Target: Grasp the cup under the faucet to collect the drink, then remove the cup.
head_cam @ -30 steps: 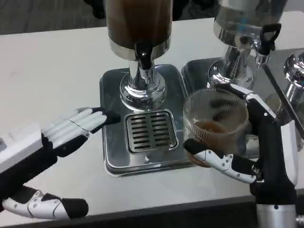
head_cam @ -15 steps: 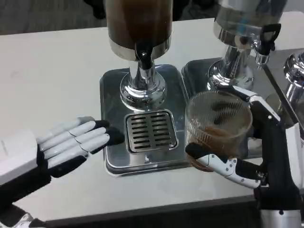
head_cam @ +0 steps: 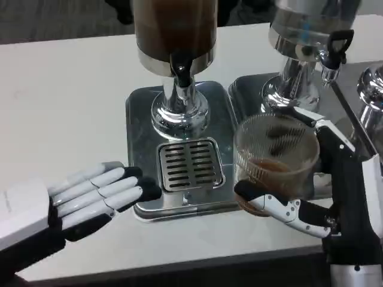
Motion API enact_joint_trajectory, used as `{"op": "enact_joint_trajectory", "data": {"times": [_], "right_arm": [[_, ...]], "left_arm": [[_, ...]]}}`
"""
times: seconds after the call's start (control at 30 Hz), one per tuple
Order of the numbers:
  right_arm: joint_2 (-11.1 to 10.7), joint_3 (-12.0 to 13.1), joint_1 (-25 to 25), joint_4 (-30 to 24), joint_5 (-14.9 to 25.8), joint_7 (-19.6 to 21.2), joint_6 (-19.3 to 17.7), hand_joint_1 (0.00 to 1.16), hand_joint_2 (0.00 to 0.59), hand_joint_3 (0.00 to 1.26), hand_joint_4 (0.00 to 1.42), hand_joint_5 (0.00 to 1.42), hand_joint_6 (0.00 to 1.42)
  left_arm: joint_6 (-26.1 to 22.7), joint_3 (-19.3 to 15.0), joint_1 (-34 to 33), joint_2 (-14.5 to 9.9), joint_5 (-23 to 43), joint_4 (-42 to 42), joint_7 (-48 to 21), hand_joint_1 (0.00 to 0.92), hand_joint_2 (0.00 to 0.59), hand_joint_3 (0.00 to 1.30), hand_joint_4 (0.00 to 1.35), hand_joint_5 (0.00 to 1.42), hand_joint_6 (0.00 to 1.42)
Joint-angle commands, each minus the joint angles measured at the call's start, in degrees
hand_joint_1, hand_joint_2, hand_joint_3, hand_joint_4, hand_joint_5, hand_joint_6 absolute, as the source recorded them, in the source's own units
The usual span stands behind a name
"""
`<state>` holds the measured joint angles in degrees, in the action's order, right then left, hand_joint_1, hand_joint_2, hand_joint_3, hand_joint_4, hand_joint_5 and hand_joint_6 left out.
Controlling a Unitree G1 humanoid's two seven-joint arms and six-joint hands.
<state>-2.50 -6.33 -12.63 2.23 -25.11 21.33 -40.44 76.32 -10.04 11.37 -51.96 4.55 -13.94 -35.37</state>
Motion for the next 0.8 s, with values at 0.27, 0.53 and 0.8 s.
{"op": "enact_joint_trajectory", "data": {"times": [0.27, 0.53, 0.8], "right_arm": [[1.01, 0.76, 0.27, -1.42, 1.46, -0.15, -0.54, 1.07, 0.100, 0.83, 1.01, 1.17, 1.42], [1.19, 0.71, 0.54, -1.05, 1.53, -0.21, -0.60, 1.07, 0.100, 0.83, 1.01, 1.17, 1.42], [1.49, 1.02, 1.02, -0.96, 1.64, -0.16, -0.46, 1.07, 0.101, 0.84, 1.01, 1.18, 1.42]], "left_arm": [[-0.36, 0.72, 0.54, -2.92, 0.87, 0.61, 0.70, 0.000, 0.122, 0.05, 0.00, 0.00, 0.00], [-0.57, 0.66, 0.54, -3.04, 1.10, 0.30, 0.71, 0.000, 0.119, 0.05, 0.00, 0.00, 0.00], [-1.00, 0.80, 0.70, -3.13, 0.79, 0.55, 0.42, 0.000, 0.120, 0.05, 0.00, 0.00, 0.00]]}}
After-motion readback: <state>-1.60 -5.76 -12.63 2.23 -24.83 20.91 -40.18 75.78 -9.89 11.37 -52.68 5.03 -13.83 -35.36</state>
